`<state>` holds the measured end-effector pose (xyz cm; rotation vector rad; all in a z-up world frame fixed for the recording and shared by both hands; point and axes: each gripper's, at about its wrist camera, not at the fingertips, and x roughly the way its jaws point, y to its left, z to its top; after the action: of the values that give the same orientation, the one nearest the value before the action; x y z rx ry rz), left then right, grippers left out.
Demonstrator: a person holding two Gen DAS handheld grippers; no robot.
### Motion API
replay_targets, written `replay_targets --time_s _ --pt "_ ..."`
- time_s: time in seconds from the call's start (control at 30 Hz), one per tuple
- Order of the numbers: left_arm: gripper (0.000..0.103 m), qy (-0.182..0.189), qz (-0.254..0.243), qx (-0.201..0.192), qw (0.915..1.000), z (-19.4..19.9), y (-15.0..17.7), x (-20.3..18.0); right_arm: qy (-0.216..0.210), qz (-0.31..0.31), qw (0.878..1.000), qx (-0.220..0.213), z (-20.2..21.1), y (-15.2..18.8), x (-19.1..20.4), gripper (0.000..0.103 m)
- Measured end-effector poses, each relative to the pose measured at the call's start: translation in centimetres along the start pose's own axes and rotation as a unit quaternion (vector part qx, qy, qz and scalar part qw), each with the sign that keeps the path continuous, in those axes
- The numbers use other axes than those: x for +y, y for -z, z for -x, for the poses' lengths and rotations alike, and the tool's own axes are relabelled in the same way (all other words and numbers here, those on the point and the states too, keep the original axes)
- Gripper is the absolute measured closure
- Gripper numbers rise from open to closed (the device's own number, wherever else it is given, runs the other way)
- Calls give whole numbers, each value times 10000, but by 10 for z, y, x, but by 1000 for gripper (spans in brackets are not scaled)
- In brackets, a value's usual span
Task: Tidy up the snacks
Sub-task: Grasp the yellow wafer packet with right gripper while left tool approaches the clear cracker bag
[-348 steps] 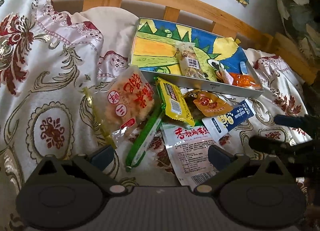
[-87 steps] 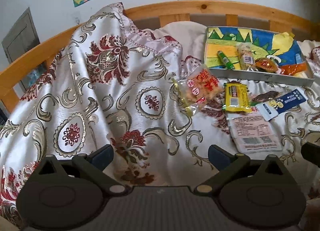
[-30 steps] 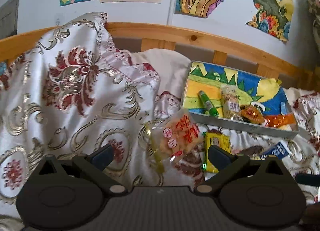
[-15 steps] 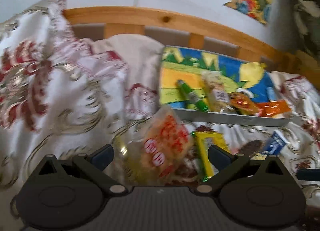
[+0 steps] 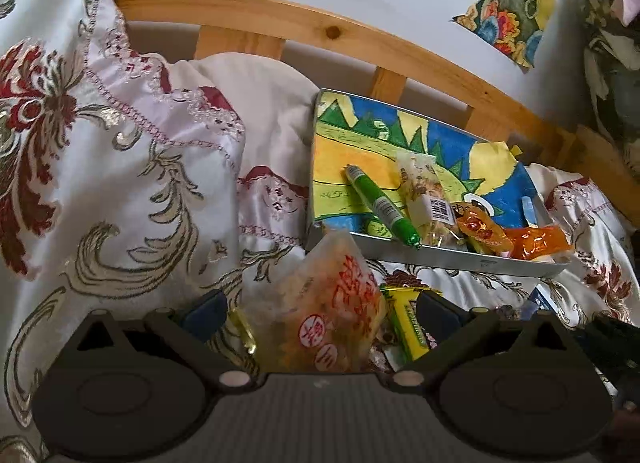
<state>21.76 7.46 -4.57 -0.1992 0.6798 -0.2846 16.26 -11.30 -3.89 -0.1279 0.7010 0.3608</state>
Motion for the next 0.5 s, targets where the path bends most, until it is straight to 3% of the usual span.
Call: replay_targets --time_s 0.2,0.43,0.5 --pt "1 302 30 -43 9995 0 -3 1 290 -55 9995 60 -27 -11 6 5" --pt "1 355 -63 -26 9993 -6 -6 -1 576 -88 9983 77 -41 -12 9 7" --pt "1 371 -60 19 9993 -7 -6 -1 567 -37 9983 89 -42 -12 10 18"
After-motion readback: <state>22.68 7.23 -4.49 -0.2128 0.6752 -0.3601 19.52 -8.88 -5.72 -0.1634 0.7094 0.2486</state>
